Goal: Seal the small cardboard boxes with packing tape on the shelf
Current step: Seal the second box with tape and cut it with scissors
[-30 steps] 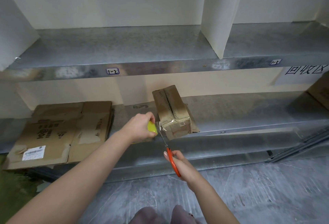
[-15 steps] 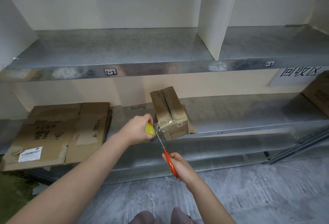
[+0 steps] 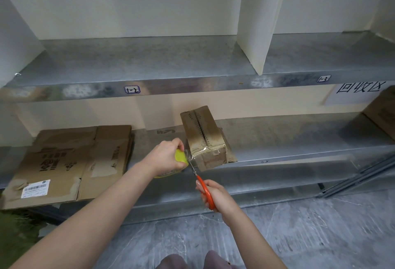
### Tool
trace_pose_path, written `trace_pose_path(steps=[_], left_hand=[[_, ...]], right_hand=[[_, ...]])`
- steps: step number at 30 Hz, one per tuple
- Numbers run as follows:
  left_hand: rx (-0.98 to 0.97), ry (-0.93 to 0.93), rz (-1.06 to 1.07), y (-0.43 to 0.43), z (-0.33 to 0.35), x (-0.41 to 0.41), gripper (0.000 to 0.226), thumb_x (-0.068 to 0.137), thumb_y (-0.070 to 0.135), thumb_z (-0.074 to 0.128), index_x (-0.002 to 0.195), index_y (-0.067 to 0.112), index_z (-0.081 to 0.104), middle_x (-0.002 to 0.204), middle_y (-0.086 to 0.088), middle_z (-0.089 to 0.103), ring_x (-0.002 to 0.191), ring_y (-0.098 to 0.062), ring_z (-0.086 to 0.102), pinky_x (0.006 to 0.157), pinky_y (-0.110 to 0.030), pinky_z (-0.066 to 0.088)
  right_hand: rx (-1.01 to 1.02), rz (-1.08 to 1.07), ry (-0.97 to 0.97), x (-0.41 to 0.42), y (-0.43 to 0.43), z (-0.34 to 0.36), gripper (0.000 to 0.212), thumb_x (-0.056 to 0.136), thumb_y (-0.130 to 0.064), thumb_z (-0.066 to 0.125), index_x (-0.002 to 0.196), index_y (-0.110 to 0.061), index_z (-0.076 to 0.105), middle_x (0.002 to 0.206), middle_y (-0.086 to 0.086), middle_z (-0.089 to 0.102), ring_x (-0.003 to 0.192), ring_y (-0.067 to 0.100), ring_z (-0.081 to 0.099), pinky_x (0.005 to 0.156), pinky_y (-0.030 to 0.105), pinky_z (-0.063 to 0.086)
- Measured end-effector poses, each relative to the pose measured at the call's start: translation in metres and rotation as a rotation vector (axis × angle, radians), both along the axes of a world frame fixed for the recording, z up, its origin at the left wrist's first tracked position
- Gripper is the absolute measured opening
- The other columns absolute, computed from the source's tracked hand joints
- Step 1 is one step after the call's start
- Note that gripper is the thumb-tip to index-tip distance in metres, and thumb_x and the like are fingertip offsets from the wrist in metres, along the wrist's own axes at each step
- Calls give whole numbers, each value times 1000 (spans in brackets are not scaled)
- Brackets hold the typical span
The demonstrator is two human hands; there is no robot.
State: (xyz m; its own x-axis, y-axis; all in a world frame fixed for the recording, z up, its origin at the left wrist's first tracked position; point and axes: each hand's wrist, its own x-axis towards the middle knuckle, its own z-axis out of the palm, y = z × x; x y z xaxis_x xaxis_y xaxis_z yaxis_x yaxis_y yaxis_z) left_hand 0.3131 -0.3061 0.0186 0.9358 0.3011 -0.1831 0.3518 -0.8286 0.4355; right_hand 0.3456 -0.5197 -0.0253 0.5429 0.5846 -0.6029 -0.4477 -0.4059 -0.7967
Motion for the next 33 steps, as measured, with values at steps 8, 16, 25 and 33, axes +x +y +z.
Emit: trace_pose_path(steps=[8, 16, 25, 33], left_hand=[[9, -3, -15, 3, -1, 3, 44, 69, 40, 77, 100, 29, 48, 101, 2, 60, 90, -17, 54, 68, -26, 41], [21, -12, -11, 7, -3, 3, 44, 69, 40, 77, 101, 30, 48, 100, 4, 60, 89, -16, 55, 68, -26, 43], [42, -6, -25, 11, -12, -1, 42, 73, 35, 75, 104, 25, 49, 104, 2, 61, 93, -20, 57, 73, -29, 45], [22, -7, -29, 11, -15, 4, 43, 72, 36, 76, 103, 28, 47, 103, 3, 61, 88, -17, 54, 70, -29, 43]], right_hand=[[-57, -17, -167, 4, 0, -3, 22, 89, -40, 67, 81, -20, 64, 61, -3, 50, 61, 11, 46, 61, 27, 37], [-364, 137, -558, 13, 2, -23, 47, 73, -74, 60, 97, -36, 50, 97, -12, 66, 96, 13, 61, 84, 34, 49], [-556, 254, -898, 27, 5, -37, 62, 78, -78, 45, 127, -40, 40, 133, -10, 52, 124, 19, 47, 95, 40, 40], [-661, 314, -1084, 36, -8, -44, 53, 82, -71, 39, 125, -40, 42, 128, -11, 53, 123, 15, 44, 93, 39, 38]])
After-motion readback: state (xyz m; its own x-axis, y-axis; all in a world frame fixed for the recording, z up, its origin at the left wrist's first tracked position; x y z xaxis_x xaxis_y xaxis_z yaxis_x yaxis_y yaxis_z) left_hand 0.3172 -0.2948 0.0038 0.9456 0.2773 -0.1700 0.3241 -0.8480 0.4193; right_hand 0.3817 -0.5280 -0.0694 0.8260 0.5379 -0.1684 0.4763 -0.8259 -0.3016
